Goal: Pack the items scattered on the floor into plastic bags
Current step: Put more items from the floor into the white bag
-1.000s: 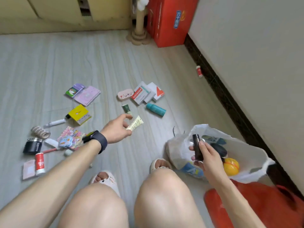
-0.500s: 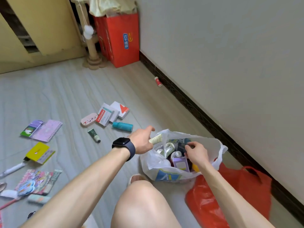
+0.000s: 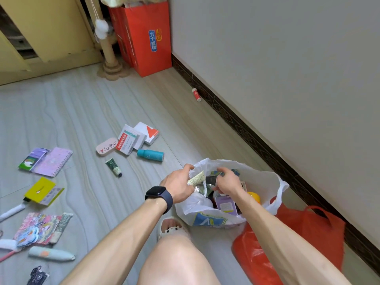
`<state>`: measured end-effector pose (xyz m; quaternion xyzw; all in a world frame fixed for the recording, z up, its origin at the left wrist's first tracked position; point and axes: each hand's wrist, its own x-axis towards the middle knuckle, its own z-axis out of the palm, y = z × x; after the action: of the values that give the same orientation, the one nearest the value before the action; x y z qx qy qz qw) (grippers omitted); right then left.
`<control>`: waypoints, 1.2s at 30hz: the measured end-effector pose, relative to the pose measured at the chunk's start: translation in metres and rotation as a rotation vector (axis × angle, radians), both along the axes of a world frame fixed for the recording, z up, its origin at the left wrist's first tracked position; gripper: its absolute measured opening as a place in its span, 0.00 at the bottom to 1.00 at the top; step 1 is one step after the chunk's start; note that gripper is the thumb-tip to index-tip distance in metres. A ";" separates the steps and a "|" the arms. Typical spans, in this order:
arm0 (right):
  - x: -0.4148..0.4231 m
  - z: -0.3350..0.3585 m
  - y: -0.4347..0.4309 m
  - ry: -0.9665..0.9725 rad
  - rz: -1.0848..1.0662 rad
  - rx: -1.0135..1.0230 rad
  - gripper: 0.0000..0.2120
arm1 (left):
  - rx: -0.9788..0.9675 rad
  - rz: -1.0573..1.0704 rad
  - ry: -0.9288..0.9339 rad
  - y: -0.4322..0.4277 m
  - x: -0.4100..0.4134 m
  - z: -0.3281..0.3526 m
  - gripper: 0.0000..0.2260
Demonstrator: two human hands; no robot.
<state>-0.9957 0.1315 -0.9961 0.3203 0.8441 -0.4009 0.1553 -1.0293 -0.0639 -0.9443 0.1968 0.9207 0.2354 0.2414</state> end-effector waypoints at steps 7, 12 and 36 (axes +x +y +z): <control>0.033 0.022 0.001 0.095 -0.138 -0.567 0.15 | 0.152 -0.029 -0.112 0.019 0.003 -0.011 0.24; 0.058 0.029 0.015 0.227 -0.267 -0.623 0.11 | 0.236 -0.058 -0.124 0.040 0.011 -0.023 0.22; 0.019 0.004 -0.021 0.279 0.218 0.104 0.14 | 0.042 0.250 0.203 -0.022 -0.015 -0.020 0.15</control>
<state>-0.9771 0.1109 -0.9924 0.1759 0.9068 -0.3780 0.0622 -1.0448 -0.0860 -0.9642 0.1085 0.9525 0.2617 0.1120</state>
